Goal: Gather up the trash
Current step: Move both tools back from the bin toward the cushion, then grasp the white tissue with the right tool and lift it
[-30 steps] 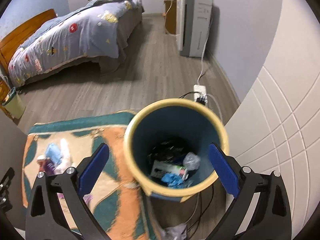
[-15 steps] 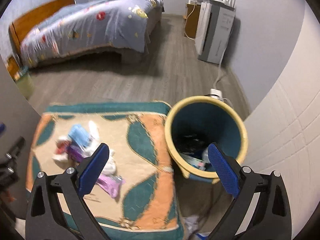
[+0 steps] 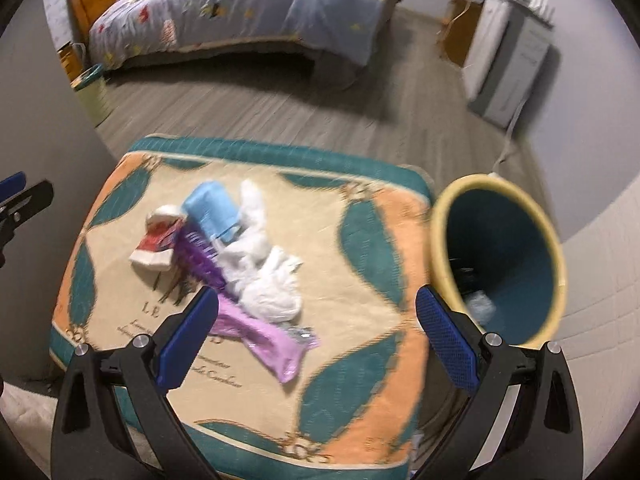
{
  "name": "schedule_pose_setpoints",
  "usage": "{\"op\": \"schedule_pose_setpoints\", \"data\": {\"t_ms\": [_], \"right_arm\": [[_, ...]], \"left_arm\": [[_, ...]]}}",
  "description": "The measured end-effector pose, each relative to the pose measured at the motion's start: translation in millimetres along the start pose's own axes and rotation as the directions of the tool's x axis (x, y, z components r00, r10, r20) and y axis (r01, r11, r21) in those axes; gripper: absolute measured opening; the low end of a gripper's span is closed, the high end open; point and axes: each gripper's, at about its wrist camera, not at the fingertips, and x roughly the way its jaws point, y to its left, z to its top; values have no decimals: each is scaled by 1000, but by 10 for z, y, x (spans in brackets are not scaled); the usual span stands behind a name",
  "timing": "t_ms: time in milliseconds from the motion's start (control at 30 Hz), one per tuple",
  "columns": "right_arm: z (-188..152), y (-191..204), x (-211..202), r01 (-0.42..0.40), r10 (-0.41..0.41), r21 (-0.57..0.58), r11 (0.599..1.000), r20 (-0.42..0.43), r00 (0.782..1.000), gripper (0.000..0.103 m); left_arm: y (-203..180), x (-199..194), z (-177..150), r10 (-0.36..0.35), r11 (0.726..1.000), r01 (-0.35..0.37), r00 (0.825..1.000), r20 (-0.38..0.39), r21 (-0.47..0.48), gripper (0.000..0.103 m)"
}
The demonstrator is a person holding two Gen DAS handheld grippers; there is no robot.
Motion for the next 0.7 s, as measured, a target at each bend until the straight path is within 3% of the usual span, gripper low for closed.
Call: {"op": "schedule_pose_setpoints", "data": {"t_ms": [167,333,433,600,633,700], "right_arm": [[-45,124,241,-13,11,-59,998,-30,999,97],[-82,172,477,16,-22,-116,993,-47,999,95],[-102,192,634,-25,15,-105,994,-92,996,86],[-126,349,817,-32,11,-189,981,-109,994,78],[-128,378,857,-34,12,-202,979,-112,994,74],[-131,411,941,-33,4,-218,975,-131,991,57]], "left_arm": [[36,127,-7,-6,999,7,1000,-18,43,98],[58,330,-25,-19,999,22,996,-83,42,98],[62,427,-21,-16,999,20,994,-108,35,98],[-25,547,-46,12,996,-1,992,-124,85,98],[-37,575,-51,16,996,-4,991,-132,89,98],[-69,647,-71,20,995,-4,989,-150,101,98]]}}
